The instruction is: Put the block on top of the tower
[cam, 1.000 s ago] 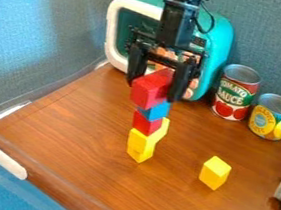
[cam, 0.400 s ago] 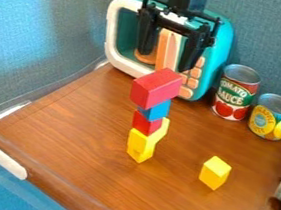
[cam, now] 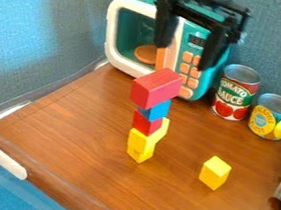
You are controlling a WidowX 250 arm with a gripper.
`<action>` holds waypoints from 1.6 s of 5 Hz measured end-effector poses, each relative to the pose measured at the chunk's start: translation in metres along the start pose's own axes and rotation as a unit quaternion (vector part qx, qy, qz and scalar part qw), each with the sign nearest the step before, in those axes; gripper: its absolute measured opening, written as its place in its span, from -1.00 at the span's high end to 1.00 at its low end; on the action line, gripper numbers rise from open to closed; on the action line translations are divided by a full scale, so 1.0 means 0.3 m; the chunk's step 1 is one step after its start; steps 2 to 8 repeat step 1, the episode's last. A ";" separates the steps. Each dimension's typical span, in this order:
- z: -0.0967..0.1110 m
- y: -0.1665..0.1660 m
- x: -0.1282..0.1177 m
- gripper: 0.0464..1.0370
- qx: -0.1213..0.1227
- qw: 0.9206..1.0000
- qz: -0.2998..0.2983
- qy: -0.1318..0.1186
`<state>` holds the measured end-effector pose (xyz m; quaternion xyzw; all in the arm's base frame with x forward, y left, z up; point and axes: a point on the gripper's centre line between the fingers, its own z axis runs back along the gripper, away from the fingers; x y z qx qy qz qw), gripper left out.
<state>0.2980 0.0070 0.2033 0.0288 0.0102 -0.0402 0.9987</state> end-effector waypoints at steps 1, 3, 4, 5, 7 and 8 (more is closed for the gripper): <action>-0.048 -0.154 -0.021 -0.93 0.001 0.997 -0.078 0.016; -0.048 -0.154 -0.021 -0.93 0.001 0.997 -0.078 0.016; -0.048 -0.154 -0.021 -0.93 0.001 0.997 -0.078 0.016; -0.048 -0.154 -0.021 -0.93 0.001 0.997 -0.078 0.016; -0.048 -0.154 -0.021 -0.93 0.001 0.997 -0.078 0.016; -0.048 -0.154 -0.021 -0.93 0.001 0.997 -0.078 0.016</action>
